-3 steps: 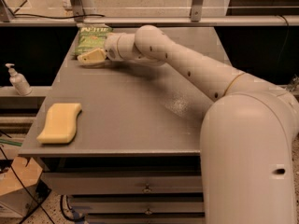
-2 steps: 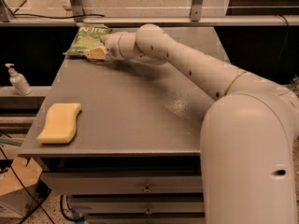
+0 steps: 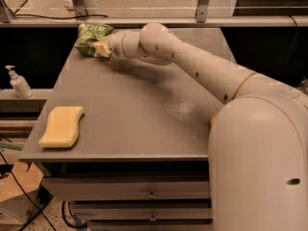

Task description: Move green jalapeno chip bag near sponge

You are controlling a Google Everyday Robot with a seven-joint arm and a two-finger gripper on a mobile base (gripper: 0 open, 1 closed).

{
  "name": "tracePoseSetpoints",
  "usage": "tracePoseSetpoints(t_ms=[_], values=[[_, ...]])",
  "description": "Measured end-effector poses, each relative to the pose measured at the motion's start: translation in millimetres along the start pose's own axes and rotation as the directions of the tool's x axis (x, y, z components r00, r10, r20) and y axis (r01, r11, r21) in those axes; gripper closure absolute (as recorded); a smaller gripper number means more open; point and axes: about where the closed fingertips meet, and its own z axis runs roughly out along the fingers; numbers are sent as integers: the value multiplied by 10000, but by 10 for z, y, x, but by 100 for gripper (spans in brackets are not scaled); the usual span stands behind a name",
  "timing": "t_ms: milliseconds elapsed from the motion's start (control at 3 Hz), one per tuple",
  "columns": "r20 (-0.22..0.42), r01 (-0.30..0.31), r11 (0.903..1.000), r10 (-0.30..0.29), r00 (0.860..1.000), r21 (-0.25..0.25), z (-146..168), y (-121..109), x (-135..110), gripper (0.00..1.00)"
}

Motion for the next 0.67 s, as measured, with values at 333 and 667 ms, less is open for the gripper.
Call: tracePoseSetpoints(t_ms=[333,667], values=[[315,362,9993,-358,9989,-114,-91,78,-176,100],[889,1179,9913,-1124,9897,-591,-299,251,-543,100]])
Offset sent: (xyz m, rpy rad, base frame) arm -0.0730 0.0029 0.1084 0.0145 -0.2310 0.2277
